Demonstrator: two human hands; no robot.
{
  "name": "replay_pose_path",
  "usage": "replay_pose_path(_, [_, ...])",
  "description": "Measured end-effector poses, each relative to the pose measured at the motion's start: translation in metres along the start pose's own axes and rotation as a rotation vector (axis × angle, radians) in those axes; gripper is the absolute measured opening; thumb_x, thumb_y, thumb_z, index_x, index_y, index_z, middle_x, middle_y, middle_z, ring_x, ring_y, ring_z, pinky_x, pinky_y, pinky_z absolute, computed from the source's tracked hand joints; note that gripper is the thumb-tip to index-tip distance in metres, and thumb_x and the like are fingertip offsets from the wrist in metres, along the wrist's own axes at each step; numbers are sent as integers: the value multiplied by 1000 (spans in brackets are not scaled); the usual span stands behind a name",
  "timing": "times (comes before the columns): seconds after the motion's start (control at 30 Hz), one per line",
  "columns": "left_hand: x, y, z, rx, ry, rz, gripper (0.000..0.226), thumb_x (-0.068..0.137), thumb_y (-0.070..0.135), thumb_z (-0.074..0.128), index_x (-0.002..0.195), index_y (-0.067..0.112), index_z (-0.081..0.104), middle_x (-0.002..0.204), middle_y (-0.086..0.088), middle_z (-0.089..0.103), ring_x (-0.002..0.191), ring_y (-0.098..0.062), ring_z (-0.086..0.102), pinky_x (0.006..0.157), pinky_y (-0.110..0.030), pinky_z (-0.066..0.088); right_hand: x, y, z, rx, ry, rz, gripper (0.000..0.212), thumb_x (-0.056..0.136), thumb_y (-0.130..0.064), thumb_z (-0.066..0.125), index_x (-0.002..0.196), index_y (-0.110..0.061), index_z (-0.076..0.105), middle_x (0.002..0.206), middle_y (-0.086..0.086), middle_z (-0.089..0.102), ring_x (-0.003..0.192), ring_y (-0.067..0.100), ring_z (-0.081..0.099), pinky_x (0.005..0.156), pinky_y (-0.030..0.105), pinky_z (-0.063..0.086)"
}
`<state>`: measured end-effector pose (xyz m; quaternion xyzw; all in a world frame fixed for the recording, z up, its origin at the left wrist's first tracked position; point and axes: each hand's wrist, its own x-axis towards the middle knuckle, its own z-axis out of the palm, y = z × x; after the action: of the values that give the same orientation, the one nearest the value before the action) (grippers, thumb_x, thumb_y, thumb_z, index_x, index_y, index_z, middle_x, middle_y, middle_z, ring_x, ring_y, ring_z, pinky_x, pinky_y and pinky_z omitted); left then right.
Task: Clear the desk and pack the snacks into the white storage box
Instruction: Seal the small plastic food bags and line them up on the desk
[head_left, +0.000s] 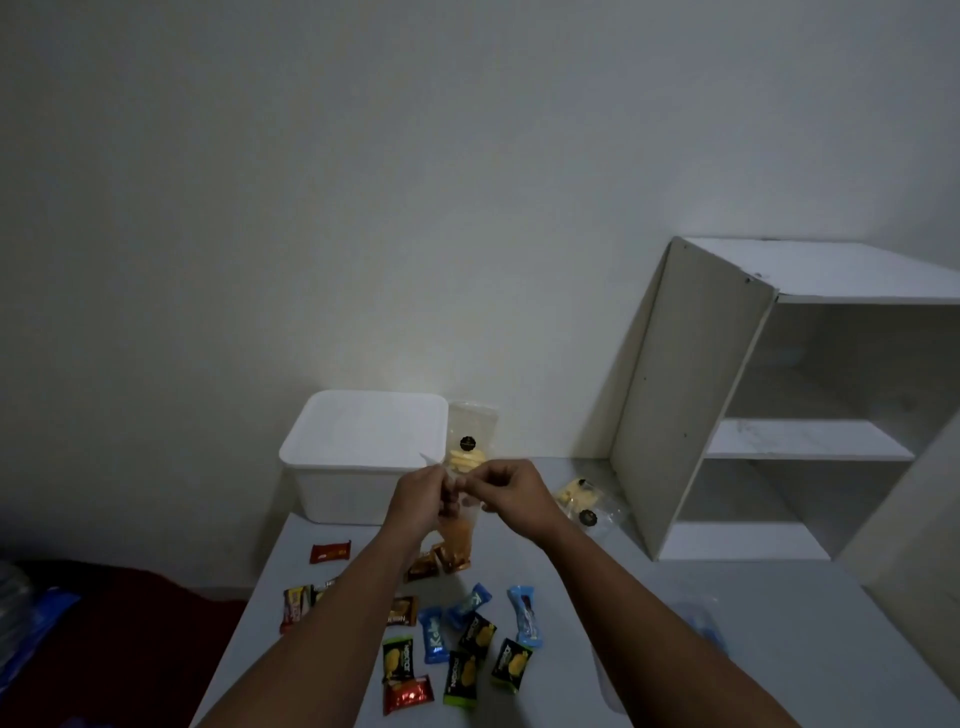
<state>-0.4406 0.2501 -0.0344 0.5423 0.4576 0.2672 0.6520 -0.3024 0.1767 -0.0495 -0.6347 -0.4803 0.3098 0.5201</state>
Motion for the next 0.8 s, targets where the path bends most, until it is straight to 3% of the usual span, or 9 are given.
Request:
replay_pose_path(0.07, [7,-3,1,91,-32,14,19,84,2,46,70,5,59,66,-17,58,67,-24,53,72,-39,44,4,6,-3,-5,17,44,19,93,-18,73,86,-1,77,83,21,75,74,20,67,66,26,51])
replay_pose_path(0.17, [23,-19,3,186,-104,41,35,83,3,47,52,14,57,55,-12,57,62,-25,51,68,-40,39,3,20,-2,-87,59,81,13,89,-11,73,78,-5,74,72,10,73,65,10,66,62,23,51])
replay_pose_path(0.33, [26,-12,15,343,-186,132,30,93,6,48,64,11,54,59,-8,55,58,-20,49,62,-29,41,8,22,-10,-153,118,61,18,77,-12,71,73,5,67,73,17,74,66,21,73,66,32,56])
replay_pose_path(0.43, [-2,41,36,419,-218,166,29,97,8,46,68,10,54,62,-7,55,53,-15,49,54,-22,40,1,-21,-45,-208,184,51,27,77,-18,71,74,6,61,74,21,70,62,14,73,63,36,57])
replay_pose_path(0.57, [5,65,41,427,-234,207,32,97,9,47,67,12,57,62,-6,59,55,-16,54,59,-27,45,12,-38,-54,-218,192,41,30,81,-23,71,73,2,57,73,18,69,64,18,76,61,47,61])
replay_pose_path(0.8, [8,77,40,474,-269,213,29,95,11,48,68,12,58,64,-6,60,59,-19,55,63,-31,48,14,-50,-55,-202,184,73,16,90,-12,65,77,-5,57,85,20,71,70,15,77,61,42,64])
